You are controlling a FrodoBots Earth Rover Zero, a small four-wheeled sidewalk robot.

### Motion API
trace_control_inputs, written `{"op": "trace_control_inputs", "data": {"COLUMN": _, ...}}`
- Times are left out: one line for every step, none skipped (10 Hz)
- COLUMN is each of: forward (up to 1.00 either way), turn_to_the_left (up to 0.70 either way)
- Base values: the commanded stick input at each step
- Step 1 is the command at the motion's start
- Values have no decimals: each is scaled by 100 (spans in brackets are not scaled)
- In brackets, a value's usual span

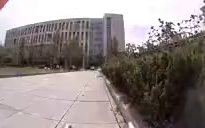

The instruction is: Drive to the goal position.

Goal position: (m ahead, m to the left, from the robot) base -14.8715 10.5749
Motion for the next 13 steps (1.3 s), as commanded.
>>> {"op": "trace_control_inputs", "data": {"forward": 3, "turn_to_the_left": 0}}
{"op": "trace_control_inputs", "data": {"forward": 3, "turn_to_the_left": 0}}
{"op": "trace_control_inputs", "data": {"forward": 3, "turn_to_the_left": 0}}
{"op": "trace_control_inputs", "data": {"forward": 3, "turn_to_the_left": 0}}
{"op": "trace_control_inputs", "data": {"forward": 3, "turn_to_the_left": 0}}
{"op": "trace_control_inputs", "data": {"forward": 3, "turn_to_the_left": 0}}
{"op": "trace_control_inputs", "data": {"forward": 3, "turn_to_the_left": 0}}
{"op": "trace_control_inputs", "data": {"forward": 3, "turn_to_the_left": 0}}
{"op": "trace_control_inputs", "data": {"forward": 3, "turn_to_the_left": 0}}
{"op": "trace_control_inputs", "data": {"forward": 3, "turn_to_the_left": 0}}
{"op": "trace_control_inputs", "data": {"forward": 3, "turn_to_the_left": 0}}
{"op": "trace_control_inputs", "data": {"forward": 3, "turn_to_the_left": 0}}
{"op": "trace_control_inputs", "data": {"forward": 3, "turn_to_the_left": 25}}
